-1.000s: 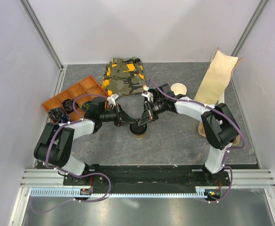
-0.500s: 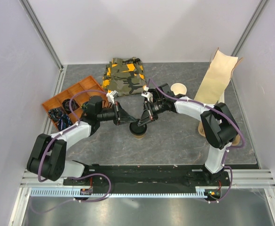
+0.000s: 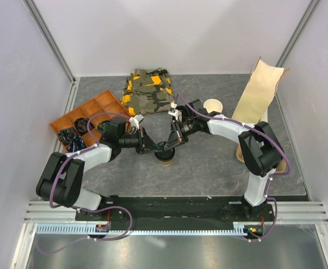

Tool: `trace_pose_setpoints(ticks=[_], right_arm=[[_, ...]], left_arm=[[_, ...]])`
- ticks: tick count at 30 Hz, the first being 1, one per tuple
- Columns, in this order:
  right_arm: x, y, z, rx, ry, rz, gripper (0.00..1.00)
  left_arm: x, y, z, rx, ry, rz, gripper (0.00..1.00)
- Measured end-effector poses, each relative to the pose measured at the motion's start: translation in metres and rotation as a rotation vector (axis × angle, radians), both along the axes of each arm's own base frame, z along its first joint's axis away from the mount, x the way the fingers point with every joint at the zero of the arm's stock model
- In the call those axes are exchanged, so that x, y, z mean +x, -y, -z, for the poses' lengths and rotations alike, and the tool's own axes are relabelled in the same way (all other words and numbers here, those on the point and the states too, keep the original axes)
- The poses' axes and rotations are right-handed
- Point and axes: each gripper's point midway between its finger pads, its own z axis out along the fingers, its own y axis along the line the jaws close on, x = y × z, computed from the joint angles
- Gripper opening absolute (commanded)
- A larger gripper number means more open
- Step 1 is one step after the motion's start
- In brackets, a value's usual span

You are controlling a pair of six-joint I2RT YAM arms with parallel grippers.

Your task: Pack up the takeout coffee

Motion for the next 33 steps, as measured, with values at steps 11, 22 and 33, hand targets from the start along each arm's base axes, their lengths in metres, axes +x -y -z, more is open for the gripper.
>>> trace_pose_setpoints(ticks=[11, 22, 33], right_arm=[[0.0, 0.0, -0.001, -0.002, -0.004, 0.0, 0.0], [0.0, -0.003, -0.008, 0.009, -0.044, 0.018, 0.0], [0.014, -0.019, -0.05, 0.145, -0.034, 0.063, 0.0]], left_arm=[[-0.013, 0.01, 0.002, 0.021, 0.01, 0.039, 0.02], [-0.014, 0.011, 0.009, 0.019, -0.023, 0.054, 0.02], [-0.014, 0.011, 0.009, 0.019, -0.023, 0.054, 0.02]])
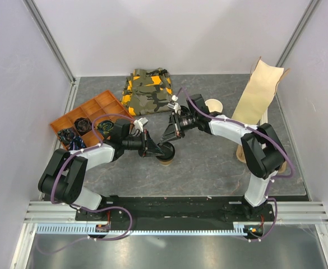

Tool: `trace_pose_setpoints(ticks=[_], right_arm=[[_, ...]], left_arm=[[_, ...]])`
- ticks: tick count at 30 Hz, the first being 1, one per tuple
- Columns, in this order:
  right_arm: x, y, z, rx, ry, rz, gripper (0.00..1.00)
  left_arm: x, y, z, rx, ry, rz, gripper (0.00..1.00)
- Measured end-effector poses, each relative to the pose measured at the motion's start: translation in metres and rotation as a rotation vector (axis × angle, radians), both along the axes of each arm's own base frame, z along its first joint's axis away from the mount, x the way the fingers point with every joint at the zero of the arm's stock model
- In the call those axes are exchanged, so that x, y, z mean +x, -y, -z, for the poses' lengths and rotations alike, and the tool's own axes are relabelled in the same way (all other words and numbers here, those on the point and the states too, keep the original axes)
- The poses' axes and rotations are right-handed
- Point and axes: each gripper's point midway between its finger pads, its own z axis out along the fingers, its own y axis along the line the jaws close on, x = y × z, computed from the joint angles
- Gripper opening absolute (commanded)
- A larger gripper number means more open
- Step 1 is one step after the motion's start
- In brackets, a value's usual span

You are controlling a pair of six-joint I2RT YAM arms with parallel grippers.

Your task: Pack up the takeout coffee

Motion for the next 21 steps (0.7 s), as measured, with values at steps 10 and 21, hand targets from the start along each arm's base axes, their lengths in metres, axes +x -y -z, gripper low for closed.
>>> trace_pose_setpoints(ticks=[10, 21], right_arm=[[-0.011, 0.007, 0.046, -0.027, -0.098, -0.046, 0.0], [-0.01, 0.011, 0.044, -0.047, -0.087, -0.042, 0.0]], left_arm=[[0.0, 0.0, 0.0, 0.001, 0.0, 0.0, 0.02], [0.001, 0.001, -0.002, -0.002, 0.007, 0.0, 0.03]])
